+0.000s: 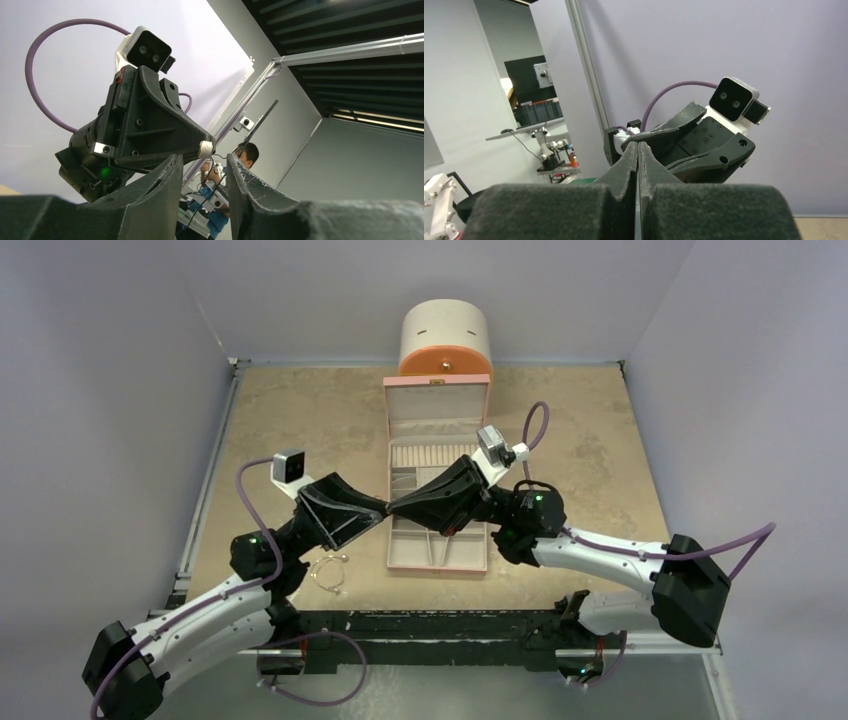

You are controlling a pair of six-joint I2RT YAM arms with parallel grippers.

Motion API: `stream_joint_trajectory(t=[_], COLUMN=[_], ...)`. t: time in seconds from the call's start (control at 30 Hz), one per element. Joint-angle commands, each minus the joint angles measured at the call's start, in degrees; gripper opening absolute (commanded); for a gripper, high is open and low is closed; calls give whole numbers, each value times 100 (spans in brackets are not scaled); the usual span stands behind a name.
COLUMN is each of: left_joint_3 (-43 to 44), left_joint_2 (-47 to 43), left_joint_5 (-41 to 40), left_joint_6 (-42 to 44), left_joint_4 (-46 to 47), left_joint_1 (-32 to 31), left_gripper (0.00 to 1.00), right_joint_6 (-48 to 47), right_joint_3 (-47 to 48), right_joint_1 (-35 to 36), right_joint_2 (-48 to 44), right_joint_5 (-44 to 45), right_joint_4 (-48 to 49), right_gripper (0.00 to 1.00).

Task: Organize the mixed jewelry
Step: Pick up the jewelry from the jewelry box.

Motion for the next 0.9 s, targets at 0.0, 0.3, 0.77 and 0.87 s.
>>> stream_joint_trajectory(t=[0.0,0.3,0.77,0.87], left_joint_3=[144,161,244,271], left_joint_2=[-103,-120,-227,-210], left_joint_5=[-24,1,40,47], left_joint_6=[156,173,308,305], left_joint_4=[39,3,-215,-230], left_joint_1=[-23,-20,-18,-29], left_gripper=[39,41,41,41], right_joint_6=[-136,-93,-46,-46], right_joint_3=[134,83,-138,-189], right_joint_1=[47,58,75,75], right_joint_2=[-108,-32,-71,-88], right_joint_5=[33,38,77,123], right_joint_4=[113,152,167,175], right_gripper=[0,0,0,0])
